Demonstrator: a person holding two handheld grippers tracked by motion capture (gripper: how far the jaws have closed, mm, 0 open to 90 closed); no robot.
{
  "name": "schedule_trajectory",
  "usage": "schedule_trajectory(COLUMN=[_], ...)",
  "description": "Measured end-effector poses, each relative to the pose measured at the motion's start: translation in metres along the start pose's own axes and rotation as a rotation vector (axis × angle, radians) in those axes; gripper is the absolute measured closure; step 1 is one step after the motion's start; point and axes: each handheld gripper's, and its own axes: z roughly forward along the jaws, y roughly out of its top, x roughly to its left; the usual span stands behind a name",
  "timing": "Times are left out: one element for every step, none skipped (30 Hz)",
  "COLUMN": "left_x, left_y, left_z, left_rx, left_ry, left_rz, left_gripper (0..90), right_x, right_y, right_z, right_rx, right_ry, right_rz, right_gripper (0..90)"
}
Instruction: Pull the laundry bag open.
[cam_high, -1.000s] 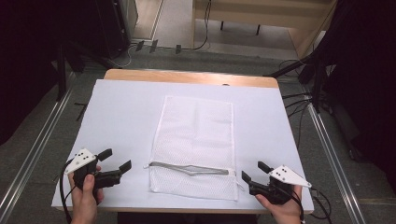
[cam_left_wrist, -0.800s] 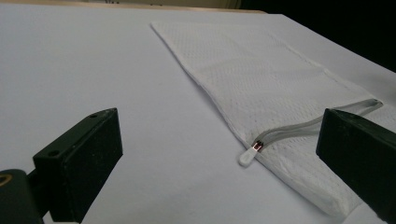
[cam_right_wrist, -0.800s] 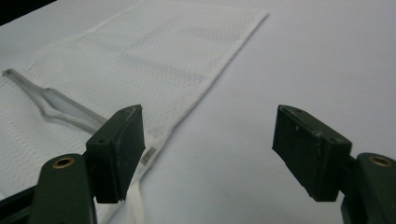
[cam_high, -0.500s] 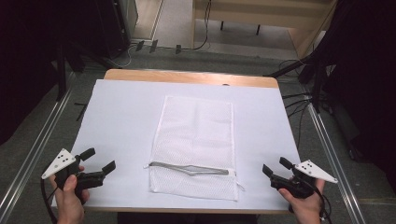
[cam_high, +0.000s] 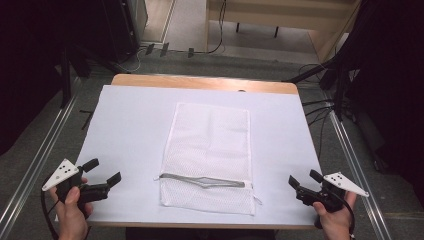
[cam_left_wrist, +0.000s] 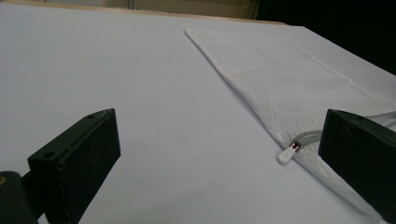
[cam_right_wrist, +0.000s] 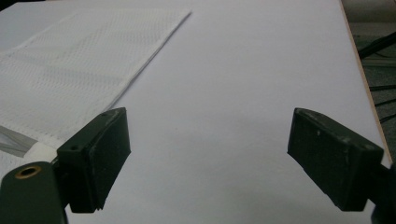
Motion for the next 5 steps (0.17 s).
schedule_trajectory(left_x=[-0.0001,-0.0006,-0.0006,-0.0008,-0.0012], left_y=[-0.0001,-0.0003,-0.0003,-0.0004,-0.0007], left_z=[0.0003,0.0010,0.0010,0.0016,0.0022], left_rx=[0.002,0.003,0.003,0.007,0.009], left_ry=[-0.002,-0.006,-0.006,-0.007,-0.007], left_rz=[0.003,0.003,0.003,0.005,0.004], left_gripper=[0.0,0.0,0.0,0.0,0.0], right_x=[-0.0005,-0.0006,-0.0006,-0.0010,-0.0012], right_y=[-0.0003,-0.0004,-0.0004,-0.0005,-0.0005], right_z=[0.0003,0.0003,0.0003,0.0006,0.0009], right_rx=[-0.001,0.001,0.001,-0.001,0.001], right_ry=[0.001,0.002,0.002,0.005,0.005], right_rz=[-0.002,-0.001,-0.001,-0.005,-0.004], right_gripper=[13.8,13.9,13.9,13.9,14.0])
